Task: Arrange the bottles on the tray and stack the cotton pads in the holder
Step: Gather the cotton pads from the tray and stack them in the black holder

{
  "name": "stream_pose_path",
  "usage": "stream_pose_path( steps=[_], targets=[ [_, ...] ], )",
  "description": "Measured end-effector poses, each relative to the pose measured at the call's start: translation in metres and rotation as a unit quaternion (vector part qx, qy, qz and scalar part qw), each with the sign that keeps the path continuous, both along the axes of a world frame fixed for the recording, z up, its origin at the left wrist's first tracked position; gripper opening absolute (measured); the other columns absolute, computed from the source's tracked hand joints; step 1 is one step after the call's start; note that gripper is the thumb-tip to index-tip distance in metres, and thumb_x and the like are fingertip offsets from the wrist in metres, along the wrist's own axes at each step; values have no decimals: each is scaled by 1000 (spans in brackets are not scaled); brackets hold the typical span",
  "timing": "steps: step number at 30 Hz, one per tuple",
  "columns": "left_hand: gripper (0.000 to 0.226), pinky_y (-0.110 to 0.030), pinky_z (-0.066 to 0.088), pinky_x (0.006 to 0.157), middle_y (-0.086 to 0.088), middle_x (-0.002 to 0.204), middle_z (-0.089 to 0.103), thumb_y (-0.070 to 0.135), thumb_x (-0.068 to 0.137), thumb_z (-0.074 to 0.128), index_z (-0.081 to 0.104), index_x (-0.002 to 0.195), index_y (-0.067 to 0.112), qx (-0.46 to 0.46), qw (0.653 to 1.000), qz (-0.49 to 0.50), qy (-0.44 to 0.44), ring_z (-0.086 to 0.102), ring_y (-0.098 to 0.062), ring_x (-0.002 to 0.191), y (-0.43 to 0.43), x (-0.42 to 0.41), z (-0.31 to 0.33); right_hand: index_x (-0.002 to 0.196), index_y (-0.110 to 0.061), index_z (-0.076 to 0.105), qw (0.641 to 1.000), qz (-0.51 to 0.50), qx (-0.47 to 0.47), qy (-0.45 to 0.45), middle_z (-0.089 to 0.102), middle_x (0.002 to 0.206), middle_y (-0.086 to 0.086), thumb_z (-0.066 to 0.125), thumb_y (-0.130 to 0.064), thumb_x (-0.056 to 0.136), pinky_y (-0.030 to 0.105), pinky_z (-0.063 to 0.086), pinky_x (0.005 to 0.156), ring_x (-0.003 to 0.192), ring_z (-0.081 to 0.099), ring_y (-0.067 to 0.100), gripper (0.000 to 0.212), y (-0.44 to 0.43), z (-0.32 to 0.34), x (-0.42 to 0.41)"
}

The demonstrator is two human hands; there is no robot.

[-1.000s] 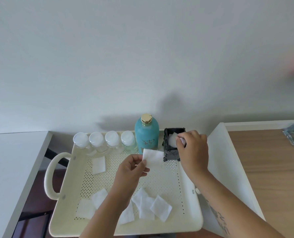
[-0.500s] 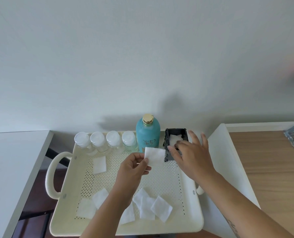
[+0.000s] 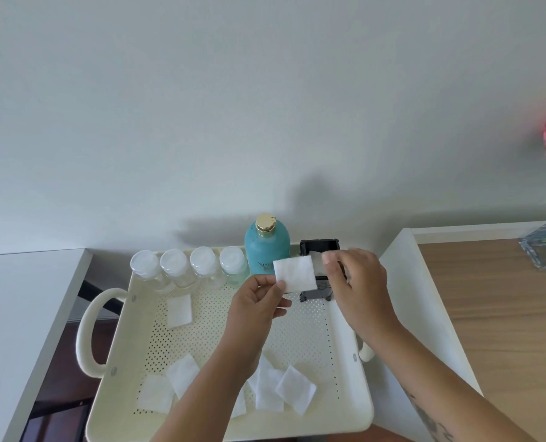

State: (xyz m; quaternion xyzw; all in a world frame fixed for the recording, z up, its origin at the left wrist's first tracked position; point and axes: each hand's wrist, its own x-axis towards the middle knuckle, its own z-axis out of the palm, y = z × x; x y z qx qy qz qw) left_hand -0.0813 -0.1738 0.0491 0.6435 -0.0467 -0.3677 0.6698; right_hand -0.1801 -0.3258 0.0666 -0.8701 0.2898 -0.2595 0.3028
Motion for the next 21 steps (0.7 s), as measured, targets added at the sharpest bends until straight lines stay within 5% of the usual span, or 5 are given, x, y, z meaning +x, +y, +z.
stream_pose_path(
  steps=[2,6,13,17,21],
  targets=[
    [12,-33,51,74,-1,81,71,19,91,65,65,100,11,-20,999,-2,40,66,-16,77,-5,-3,2,87,-34,66,992,15,124,-30,64,78,-20,51,-48,93,15,46,65,84,58,1,21,4,11,0],
    [19,-33,51,74,-2,85,72,22,90,67,63,104,10,-36,997,-20,60,66,-17,79,-14,-7,4,100,-30,66,950,50,308,-8,69,81,-11,65,-28,89,11,47,56,72,64,-2,11,2,16,0],
    [10,-25,55,70,5,89,74,30,87,69,65,94,26,152,979,-62,-120,69,-14,81,9,7,-13,87,-28,65,984,43,158,75,63,78,-13,66,-26,88,17,39,58,62,51,0,3,-46,23,13],
    [7,-15,46,64,11,92,69,30,88,66,62,93,31,274,927,-117,-228,63,-2,72,47,20,-33,88,-26,69,973,113,116,162,65,82,-10,66,-23,89,19,38,62,71,54,-2,4,-68,27,25],
    [19,-18,47,74,17,103,64,34,87,67,61,106,33,352,869,-217,-271,62,-2,84,79,26,-49,88,-23,70,953,159,95,240,68,85,-2,63,-23,90,29,43,67,77,59,16,8,-77,29,40]
  ],
)
